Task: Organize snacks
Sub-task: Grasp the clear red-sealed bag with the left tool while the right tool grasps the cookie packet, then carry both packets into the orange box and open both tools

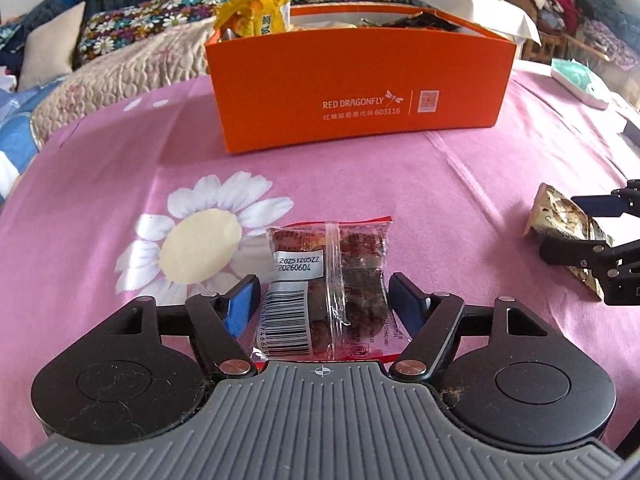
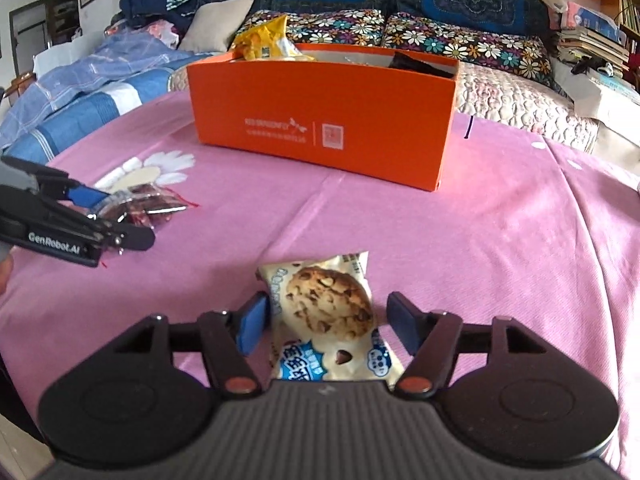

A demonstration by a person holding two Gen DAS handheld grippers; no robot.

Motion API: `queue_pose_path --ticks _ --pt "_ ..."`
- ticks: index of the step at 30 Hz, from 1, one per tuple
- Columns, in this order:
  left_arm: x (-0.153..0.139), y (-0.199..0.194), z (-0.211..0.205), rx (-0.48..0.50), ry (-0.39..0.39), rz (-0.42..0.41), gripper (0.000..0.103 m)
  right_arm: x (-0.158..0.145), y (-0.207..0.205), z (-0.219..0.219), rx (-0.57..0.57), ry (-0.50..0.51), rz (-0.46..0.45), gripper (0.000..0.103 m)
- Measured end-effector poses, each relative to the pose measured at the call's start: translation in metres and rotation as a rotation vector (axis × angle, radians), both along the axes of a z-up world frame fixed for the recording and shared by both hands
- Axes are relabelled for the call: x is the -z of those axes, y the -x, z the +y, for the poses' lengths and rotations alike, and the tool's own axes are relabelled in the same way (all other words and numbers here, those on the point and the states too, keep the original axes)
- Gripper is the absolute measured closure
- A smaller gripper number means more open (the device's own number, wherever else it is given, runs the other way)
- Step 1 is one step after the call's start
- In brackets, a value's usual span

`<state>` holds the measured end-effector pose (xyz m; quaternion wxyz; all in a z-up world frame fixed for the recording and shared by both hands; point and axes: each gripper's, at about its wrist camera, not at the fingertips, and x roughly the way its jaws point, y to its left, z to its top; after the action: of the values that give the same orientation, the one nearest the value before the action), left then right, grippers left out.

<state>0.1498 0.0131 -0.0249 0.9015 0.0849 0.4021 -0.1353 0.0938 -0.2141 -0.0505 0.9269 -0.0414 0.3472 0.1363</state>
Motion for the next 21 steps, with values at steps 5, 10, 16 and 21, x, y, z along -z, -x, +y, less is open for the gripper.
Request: queue_pose_path --ticks 5,10,16,21 --pt "0.000 0.000 0.002 0.014 0.040 0.015 0.075 0.000 0.002 0.000 0.005 0.006 -0.007 0.050" --pt "-0.004 0.003 0.001 0.004 0.050 0.014 0.078 -0.003 0.003 -0.005 0.032 -0.027 0.000 0.051" --pt "-0.040 0.000 0.007 -0.007 0.132 -0.046 0.077 -0.036 -0.001 -0.023 0.100 -0.121 -0.091 0.051" --pt "-0.097 -0.040 0.002 -0.033 0.189 -0.156 0.077 -0.090 -0.036 -0.022 0.118 -0.162 -0.220 0.051"
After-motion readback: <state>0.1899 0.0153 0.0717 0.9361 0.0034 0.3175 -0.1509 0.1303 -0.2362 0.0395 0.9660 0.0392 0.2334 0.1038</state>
